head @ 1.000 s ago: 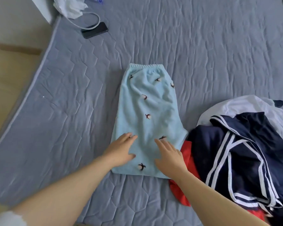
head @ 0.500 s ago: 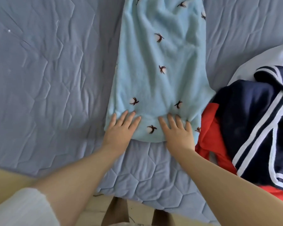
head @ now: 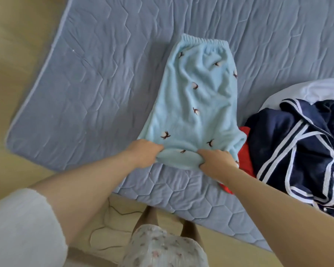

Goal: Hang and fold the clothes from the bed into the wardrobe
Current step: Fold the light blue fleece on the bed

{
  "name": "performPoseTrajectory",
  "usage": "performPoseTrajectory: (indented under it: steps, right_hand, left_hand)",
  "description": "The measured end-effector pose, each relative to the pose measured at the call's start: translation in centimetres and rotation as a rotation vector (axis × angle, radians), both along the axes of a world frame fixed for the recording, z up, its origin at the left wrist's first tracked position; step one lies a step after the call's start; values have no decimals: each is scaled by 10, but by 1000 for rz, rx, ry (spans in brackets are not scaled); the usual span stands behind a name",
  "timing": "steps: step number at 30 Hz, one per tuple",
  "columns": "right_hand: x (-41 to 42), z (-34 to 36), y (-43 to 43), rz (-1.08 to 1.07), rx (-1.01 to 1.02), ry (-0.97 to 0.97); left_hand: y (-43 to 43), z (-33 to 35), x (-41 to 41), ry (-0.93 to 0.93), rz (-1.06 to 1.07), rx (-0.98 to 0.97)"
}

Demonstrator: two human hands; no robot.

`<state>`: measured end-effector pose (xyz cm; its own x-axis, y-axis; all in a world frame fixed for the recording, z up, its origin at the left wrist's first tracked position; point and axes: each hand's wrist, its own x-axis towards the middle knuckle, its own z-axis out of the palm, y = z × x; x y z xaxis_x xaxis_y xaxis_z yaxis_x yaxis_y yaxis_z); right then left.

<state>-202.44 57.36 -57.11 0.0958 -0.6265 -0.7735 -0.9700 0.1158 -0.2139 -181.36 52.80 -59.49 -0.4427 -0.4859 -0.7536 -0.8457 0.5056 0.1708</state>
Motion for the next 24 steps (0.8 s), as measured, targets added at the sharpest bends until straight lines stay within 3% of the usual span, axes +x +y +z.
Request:
performPoseTrajectory:
  steps: [11, 14, 20, 24]
  right_hand:
    - [67, 40, 107, -134, 405, -197]
    - [64, 44, 108, -170, 473, -275]
    - [26, 55, 50, -242, 305, -292]
    - [-10, 66, -16, -266, -5, -160]
  left_hand:
    - [60, 65, 46, -251, -115, 564]
    - [58, 71, 43, -290, -59, 665]
    - [-18, 97, 11, -191, 62, 604]
    - [-84, 111, -18, -39, 104, 371]
